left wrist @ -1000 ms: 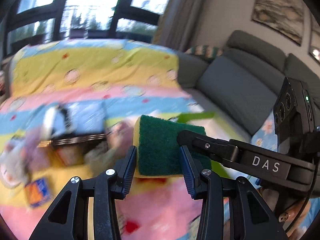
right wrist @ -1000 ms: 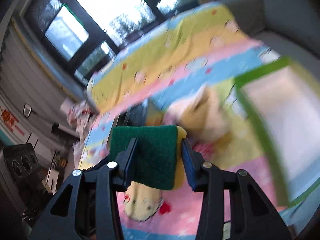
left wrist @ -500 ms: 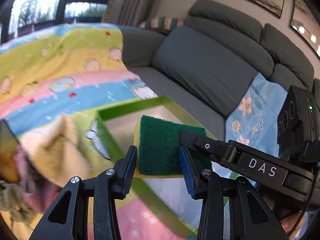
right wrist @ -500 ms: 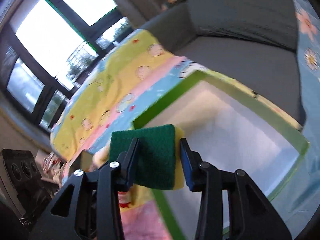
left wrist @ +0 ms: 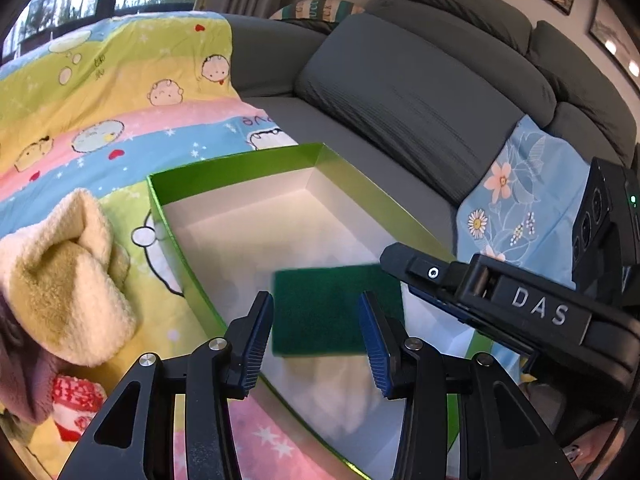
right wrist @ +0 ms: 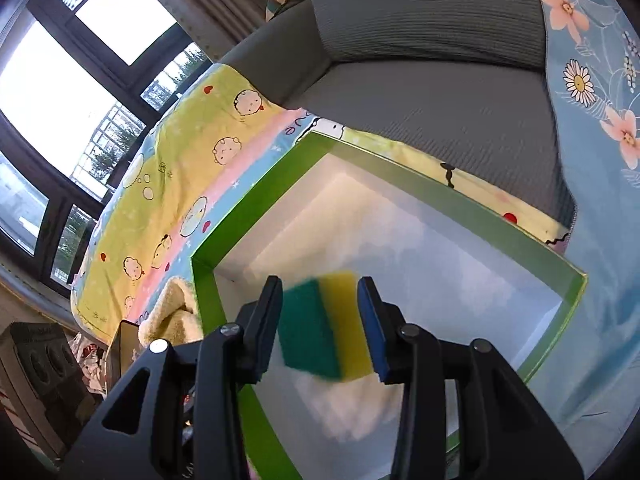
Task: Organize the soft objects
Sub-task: 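Carry the sponge with the right gripper into the green box, then open the right gripper and return toward the cloths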
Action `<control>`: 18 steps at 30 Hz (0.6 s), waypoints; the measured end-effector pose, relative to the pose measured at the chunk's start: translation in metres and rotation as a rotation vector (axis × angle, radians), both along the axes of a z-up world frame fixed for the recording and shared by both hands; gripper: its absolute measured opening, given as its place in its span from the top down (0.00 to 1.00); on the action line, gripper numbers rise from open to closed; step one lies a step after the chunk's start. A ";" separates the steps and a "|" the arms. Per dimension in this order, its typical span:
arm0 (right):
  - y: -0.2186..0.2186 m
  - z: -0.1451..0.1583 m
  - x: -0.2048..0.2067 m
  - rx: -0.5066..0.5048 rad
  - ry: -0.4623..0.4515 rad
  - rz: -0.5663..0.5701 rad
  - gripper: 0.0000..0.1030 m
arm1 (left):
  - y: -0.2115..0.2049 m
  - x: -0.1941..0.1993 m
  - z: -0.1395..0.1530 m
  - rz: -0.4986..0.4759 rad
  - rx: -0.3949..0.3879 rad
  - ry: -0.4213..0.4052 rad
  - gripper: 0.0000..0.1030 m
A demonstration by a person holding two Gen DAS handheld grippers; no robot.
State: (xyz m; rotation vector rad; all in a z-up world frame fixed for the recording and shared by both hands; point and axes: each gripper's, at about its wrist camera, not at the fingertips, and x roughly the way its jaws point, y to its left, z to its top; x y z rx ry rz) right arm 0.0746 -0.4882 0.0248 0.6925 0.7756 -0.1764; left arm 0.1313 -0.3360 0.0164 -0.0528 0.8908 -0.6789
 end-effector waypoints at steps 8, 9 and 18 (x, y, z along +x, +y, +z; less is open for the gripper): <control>0.014 0.019 -0.007 -0.044 -0.077 0.024 0.27 | 0.049 -0.012 0.022 0.068 -0.043 -0.027 0.38; 0.018 0.023 -0.007 -0.045 -0.092 0.043 0.22 | 0.061 -0.015 0.026 0.088 -0.054 -0.039 0.34; 0.103 0.041 0.014 -0.078 -0.128 0.298 0.18 | 0.213 -0.059 0.044 0.390 -0.088 -0.084 0.19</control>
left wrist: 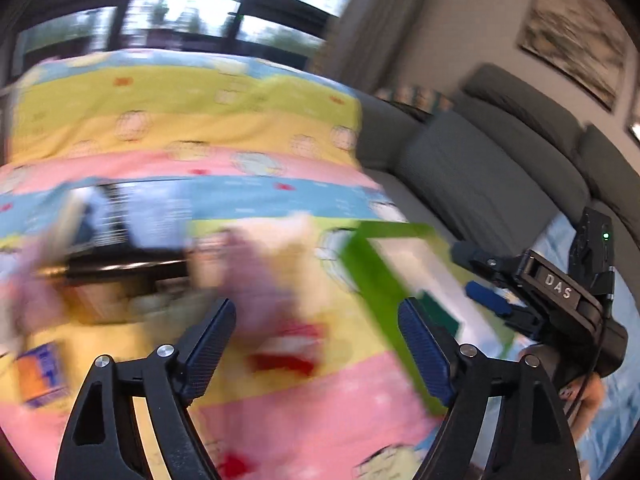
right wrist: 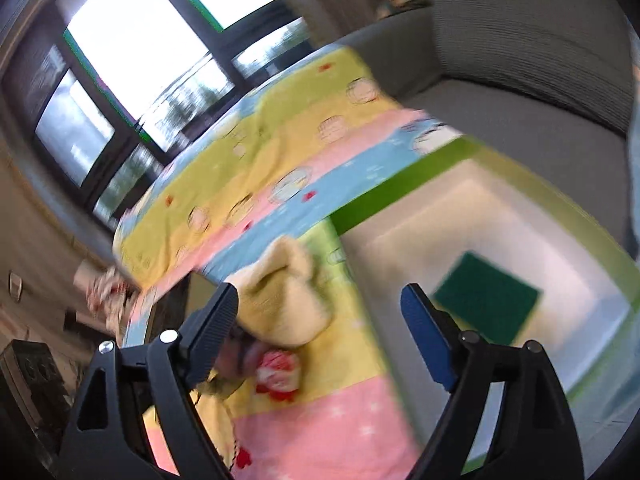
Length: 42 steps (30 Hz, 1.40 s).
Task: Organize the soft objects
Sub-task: 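Open the right gripper and return toward the cloths, then grasp the grey-green knit cloth with the right gripper and lift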
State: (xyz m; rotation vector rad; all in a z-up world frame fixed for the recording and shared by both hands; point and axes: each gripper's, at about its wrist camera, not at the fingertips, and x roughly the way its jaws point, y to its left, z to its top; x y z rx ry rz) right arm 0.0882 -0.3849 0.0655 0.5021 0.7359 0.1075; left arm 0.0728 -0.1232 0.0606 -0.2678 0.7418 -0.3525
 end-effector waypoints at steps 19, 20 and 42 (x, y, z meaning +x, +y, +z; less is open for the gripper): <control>0.182 -0.084 0.046 -0.021 0.172 0.290 0.38 | 0.176 -0.061 -0.102 0.404 -0.019 0.180 0.19; 0.181 -0.083 0.047 -0.010 0.162 0.292 0.39 | 0.179 -0.060 -0.102 0.398 -0.038 0.177 0.19; 0.241 -0.080 -0.023 -0.131 0.153 0.542 0.87 | 0.184 -0.074 -0.087 0.354 -0.100 0.151 0.19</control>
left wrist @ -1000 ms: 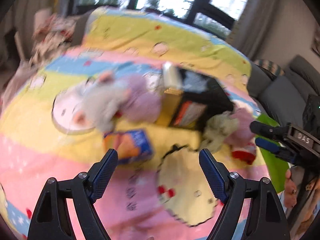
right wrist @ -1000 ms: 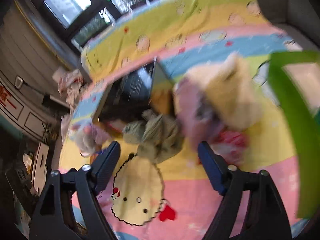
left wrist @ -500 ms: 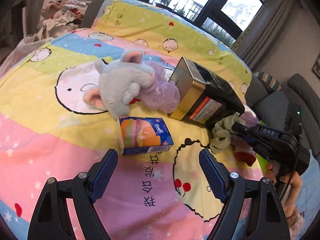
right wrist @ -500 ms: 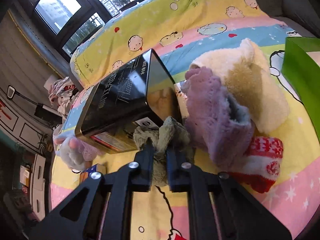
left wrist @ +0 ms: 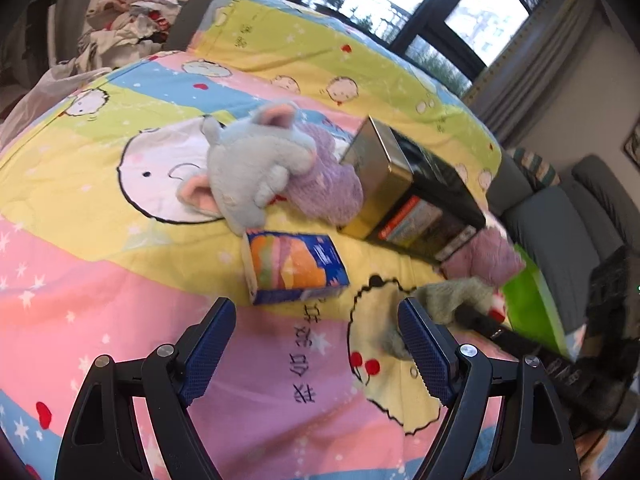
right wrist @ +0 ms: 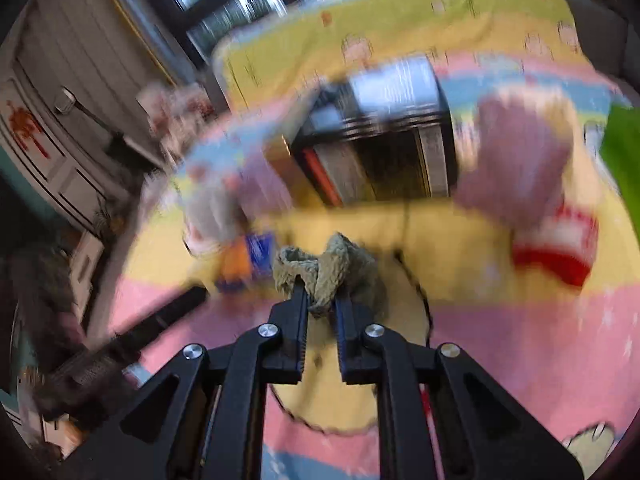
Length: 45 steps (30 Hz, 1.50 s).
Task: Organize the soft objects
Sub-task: 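Grasp the grey-green knit cloth with the right gripper and lift, then carry the grey-green cloth with the right gripper into the green box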
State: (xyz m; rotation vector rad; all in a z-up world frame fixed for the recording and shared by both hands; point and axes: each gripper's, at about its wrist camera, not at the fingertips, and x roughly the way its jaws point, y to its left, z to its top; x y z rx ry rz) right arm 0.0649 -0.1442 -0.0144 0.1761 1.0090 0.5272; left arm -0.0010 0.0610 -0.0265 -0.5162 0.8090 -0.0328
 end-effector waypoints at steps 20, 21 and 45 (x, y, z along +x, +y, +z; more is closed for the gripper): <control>-0.059 -0.017 -0.005 0.100 0.203 -0.152 0.36 | -0.095 0.020 -0.018 -0.355 -0.022 0.036 0.32; -0.059 -0.022 -0.003 0.104 0.221 -0.151 0.36 | -0.099 0.019 -0.018 -0.360 0.004 0.034 0.33; -0.080 0.024 0.000 0.225 0.081 -0.127 0.70 | -0.162 0.023 0.046 -0.451 0.148 -0.126 0.68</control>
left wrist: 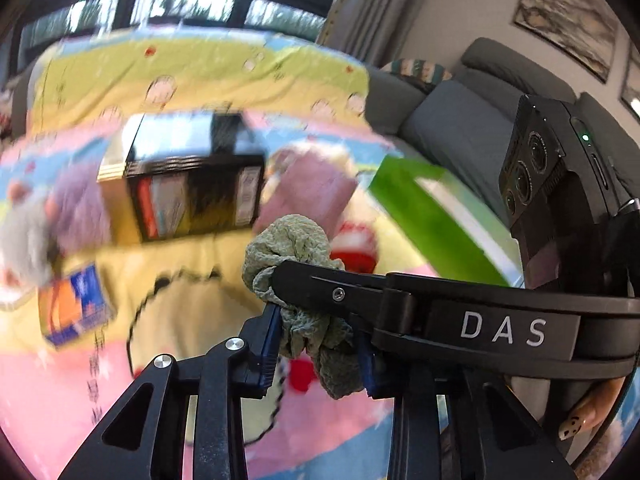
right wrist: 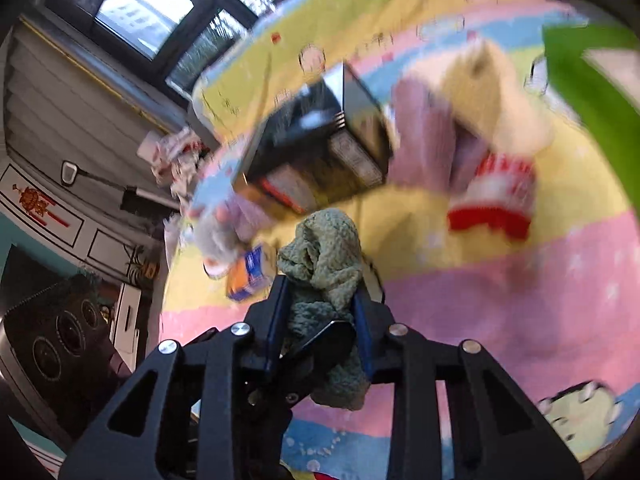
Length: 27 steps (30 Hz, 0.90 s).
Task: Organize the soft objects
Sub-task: 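Carry the grey-green cloth with the right gripper into the green box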
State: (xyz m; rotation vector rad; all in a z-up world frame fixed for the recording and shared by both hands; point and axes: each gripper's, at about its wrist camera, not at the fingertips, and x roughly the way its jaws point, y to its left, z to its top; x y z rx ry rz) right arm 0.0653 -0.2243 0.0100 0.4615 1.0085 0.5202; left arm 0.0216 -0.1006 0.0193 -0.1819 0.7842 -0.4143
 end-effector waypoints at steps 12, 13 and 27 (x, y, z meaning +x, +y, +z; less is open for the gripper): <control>-0.096 0.091 0.011 -0.013 -0.257 -0.171 0.70 | -0.101 0.037 0.082 -0.144 0.011 -0.199 0.68; -0.106 0.095 0.013 -0.020 -0.267 -0.193 0.70 | -0.113 0.042 0.085 -0.166 0.008 -0.212 0.68; -0.229 0.050 0.014 0.014 -0.157 -0.571 0.70 | -0.237 0.085 0.041 -0.423 0.014 -0.121 0.68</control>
